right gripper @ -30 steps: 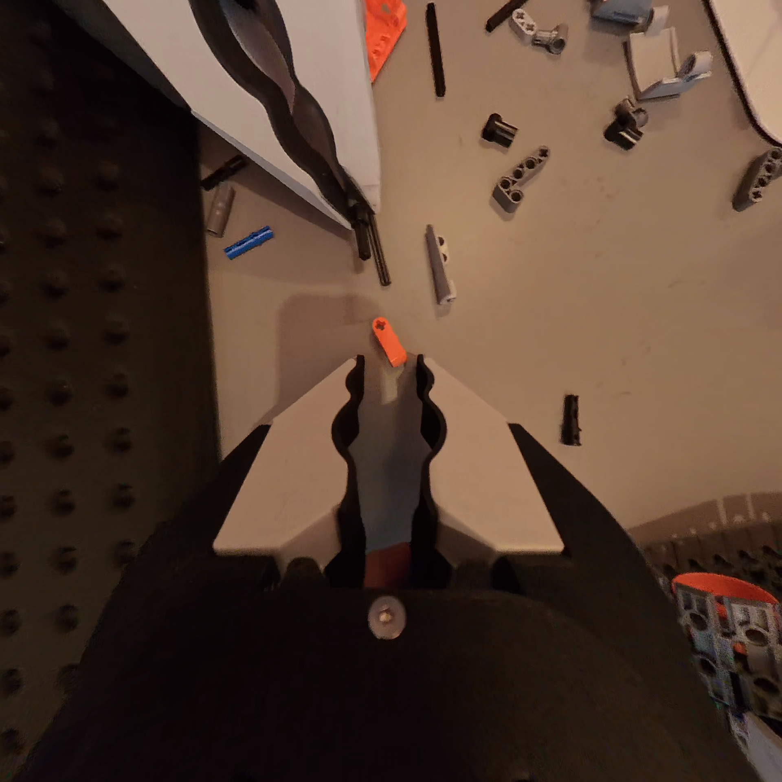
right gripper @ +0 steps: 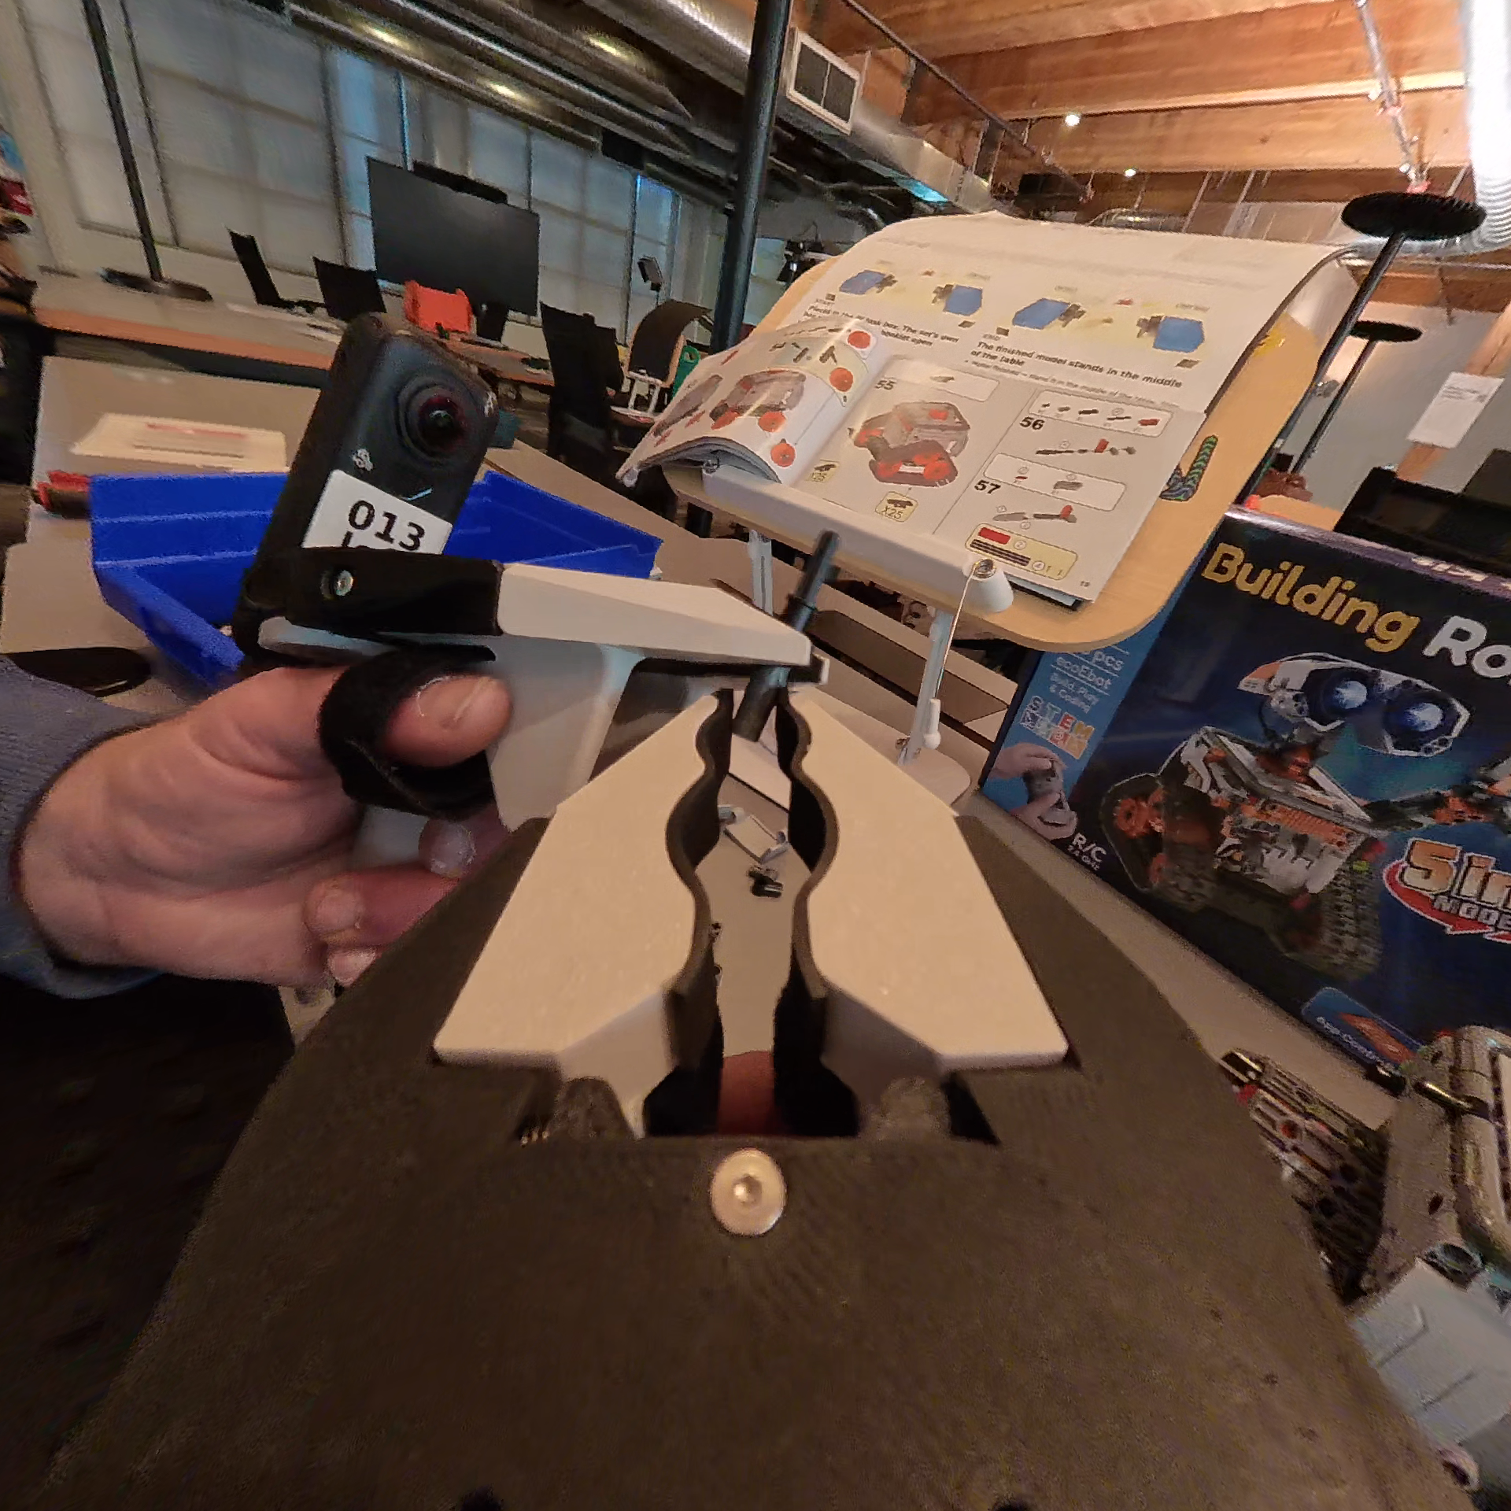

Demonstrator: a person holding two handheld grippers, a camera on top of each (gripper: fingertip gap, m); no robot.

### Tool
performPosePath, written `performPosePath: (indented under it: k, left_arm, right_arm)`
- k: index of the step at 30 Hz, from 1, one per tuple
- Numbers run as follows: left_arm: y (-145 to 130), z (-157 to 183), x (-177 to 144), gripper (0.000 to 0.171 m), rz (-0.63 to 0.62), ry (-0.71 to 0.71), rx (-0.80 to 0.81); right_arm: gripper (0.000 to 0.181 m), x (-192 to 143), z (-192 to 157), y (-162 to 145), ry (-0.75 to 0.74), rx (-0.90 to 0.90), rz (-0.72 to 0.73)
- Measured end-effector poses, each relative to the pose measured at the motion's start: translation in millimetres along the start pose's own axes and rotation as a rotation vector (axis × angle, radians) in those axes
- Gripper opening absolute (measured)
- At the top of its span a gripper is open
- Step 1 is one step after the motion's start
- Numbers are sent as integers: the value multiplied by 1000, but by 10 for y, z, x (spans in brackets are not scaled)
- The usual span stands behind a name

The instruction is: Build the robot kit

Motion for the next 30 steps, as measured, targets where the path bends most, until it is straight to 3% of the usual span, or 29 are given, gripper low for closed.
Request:
performPosePath:
  k: [8,23,26,30]
  left_arm:
    - [12,14,-47,6,-5,-39,-17]
    - [107,-156,-186,15,-86,5,39]
    - [66,-121,-176,4,-129,-27,36]
    - [66,-121,-184,3,-113,-20,10]
  right_arm:
    - [3,-46,14,23,21,-53,-4]
    - [3,-110,92,-109,86,-180,-137]
    - [3,-115,93,-124,87,-184,-145]
    - [3,-131,94,-101,88,-190,-119]
Point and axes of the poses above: each gripper's, where its closed fingertips meet, x out along the fingers, y out of its top, z = x × y across the jaws, the point moved 2 cm from there along -x, back along the fingers, and after that the axes turned 5 degrees about x, right-handed, at the moved point
